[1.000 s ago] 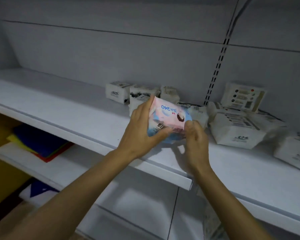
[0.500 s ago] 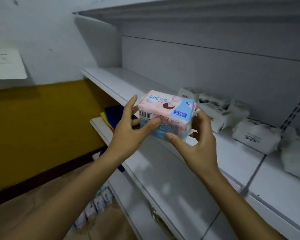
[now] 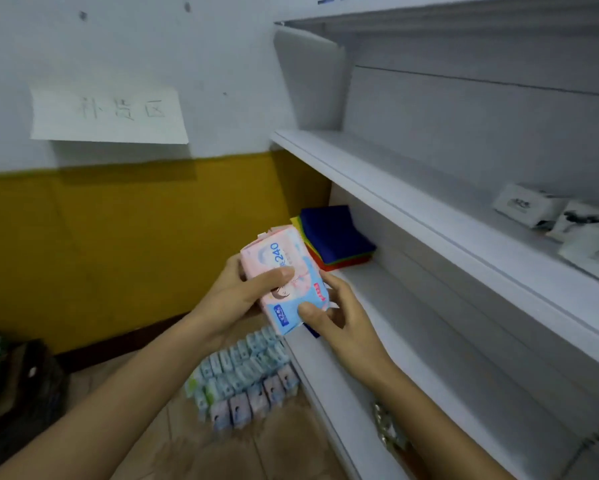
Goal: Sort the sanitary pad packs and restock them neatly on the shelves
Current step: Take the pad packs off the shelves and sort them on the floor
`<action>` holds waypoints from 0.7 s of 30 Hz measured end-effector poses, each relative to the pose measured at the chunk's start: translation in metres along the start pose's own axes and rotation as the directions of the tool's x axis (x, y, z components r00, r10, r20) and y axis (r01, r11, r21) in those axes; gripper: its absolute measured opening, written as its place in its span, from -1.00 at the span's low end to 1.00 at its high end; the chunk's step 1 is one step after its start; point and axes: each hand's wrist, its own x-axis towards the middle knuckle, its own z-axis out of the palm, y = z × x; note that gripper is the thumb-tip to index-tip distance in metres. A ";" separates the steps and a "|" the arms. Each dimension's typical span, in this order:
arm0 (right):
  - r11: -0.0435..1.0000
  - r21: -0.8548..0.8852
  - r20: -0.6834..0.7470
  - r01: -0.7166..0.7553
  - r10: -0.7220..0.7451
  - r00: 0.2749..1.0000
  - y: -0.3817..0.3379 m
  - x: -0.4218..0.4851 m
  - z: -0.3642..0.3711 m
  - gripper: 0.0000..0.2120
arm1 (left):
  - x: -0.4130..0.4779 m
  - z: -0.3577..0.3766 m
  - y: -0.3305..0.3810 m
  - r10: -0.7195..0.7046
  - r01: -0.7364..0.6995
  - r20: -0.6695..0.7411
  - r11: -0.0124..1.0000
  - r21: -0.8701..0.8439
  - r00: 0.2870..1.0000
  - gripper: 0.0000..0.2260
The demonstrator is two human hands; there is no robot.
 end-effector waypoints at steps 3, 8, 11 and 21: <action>0.993 0.084 0.041 -0.089 0.085 0.995 0.011 0.017 0.048 -0.40 | 0.001 -0.046 -0.004 -0.001 0.002 -0.028 0.999 0.045 1.000 -0.25; 0.964 0.202 -0.058 -0.174 0.189 0.980 0.032 0.039 0.106 -0.43 | 0.002 -0.097 -0.031 -0.130 0.130 -0.032 0.991 -0.005 0.991 -0.32; 0.963 0.144 -0.065 -0.228 0.239 0.969 0.051 0.054 0.121 -0.34 | 0.015 -0.112 -0.048 -0.207 0.206 -0.045 0.978 -0.016 0.977 -0.44; 0.916 0.151 -0.008 -0.371 0.376 0.926 0.121 0.151 0.112 -0.53 | 0.116 -0.162 -0.097 -0.342 0.352 -0.230 0.936 0.002 0.911 -0.34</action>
